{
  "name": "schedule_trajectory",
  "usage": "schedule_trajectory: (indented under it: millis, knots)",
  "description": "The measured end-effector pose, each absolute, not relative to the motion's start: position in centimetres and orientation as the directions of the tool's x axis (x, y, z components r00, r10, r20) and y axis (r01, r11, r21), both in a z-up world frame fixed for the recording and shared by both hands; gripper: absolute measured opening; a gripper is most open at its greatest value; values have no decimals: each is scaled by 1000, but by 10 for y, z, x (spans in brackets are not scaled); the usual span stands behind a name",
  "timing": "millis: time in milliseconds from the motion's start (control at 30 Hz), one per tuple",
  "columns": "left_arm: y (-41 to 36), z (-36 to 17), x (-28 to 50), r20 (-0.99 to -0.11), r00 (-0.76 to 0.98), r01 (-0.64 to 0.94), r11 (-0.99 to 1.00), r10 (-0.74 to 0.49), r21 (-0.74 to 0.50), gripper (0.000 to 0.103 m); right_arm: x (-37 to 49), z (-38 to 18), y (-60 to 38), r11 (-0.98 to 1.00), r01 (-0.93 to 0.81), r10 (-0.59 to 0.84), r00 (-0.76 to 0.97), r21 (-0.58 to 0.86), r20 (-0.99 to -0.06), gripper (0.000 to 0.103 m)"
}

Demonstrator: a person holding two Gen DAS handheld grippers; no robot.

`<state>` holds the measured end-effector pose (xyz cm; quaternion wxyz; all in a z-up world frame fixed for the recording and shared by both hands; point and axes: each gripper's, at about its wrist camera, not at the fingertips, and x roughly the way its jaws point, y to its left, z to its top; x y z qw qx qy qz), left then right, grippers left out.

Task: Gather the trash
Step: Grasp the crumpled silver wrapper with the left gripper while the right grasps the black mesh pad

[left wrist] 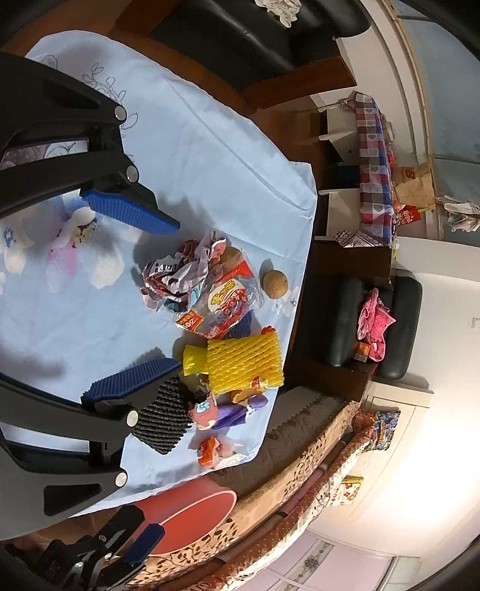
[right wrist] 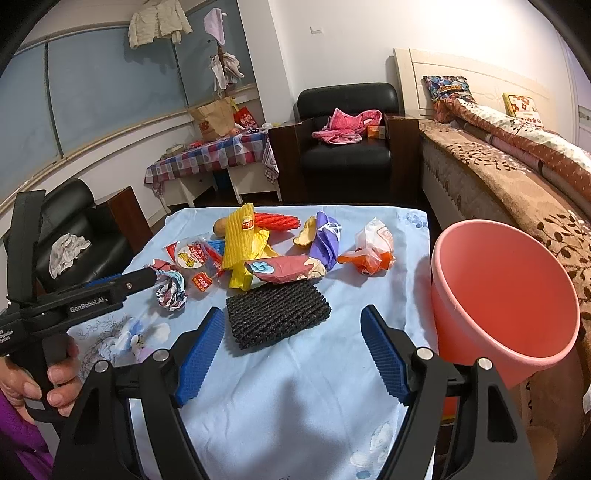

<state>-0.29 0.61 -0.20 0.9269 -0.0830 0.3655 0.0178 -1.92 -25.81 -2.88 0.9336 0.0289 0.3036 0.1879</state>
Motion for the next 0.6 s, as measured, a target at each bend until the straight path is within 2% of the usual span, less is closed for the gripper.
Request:
schedule_trajectory:
  millis: [267, 467, 600]
  knots:
    - [23, 1, 0, -674, 738, -118, 981, -19, -156, 70, -16, -32, -260, 925, -332, 377, 736, 186, -563, 75]
    - [30, -4, 12, -684, 725, -136, 958, -79, -254, 70, -11, -34, -261, 925, -329, 377, 728, 192, -572, 75]
    - [30, -9, 22, -698, 712, -153, 954, -74, -257, 69, -9, -36, -262, 927, -323, 373, 726, 192, -577, 75]
